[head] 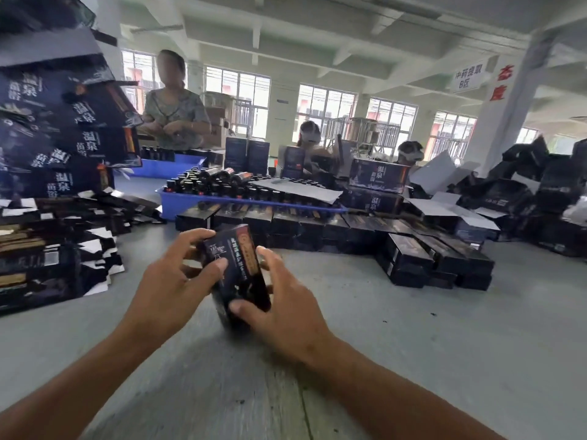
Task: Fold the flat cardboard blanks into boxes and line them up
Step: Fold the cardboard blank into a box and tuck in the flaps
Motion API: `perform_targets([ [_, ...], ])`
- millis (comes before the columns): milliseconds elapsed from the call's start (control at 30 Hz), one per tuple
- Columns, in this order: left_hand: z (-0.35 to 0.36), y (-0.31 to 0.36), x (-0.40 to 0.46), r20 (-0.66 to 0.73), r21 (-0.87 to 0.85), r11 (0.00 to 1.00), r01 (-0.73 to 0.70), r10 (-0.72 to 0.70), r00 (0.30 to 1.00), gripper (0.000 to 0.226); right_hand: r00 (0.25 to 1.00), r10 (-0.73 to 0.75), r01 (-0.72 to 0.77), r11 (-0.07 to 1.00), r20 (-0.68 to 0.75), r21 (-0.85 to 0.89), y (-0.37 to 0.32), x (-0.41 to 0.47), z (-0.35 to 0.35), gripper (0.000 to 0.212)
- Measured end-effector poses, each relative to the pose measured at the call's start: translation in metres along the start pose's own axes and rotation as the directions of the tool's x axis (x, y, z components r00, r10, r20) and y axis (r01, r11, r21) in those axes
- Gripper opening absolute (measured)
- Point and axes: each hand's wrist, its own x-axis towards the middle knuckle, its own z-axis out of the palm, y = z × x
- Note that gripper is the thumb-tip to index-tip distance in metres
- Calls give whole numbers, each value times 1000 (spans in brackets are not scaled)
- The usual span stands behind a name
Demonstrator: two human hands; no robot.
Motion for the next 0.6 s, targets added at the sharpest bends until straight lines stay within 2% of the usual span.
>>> perform_targets([
  [100,1,-4,2,-43,-99,989,107,-112,993,36,992,-122,117,974,-15,-193,-5,-4,14,75],
  [200,5,-3,0,32,-102,977,186,-184,982,45,992,-95,70,962,-81,-265,6,4,9,60],
  [267,6,-4,-5,110,61,981,182,-188,976,68,984,29,-77,960,-177,-270,24,17,-9,53],
  [333,6,-7,-10,220,293,951,100,-169,961,76,947,181,-258,920,-266,-295,52,27,-34,50],
  [400,6,-11,-14,332,435,901,15,-175,927,70,900,333,-422,828,-281,-370,87,27,-58,51],
  [500,6,-20,-15,404,557,826,-90,-174,898,55,819,531,-569,705,-217,-424,131,19,-80,50],
  [600,4,-19,-15,452,579,801,-152,-160,878,47,796,557,-601,680,-237,-420,143,19,-84,42],
])
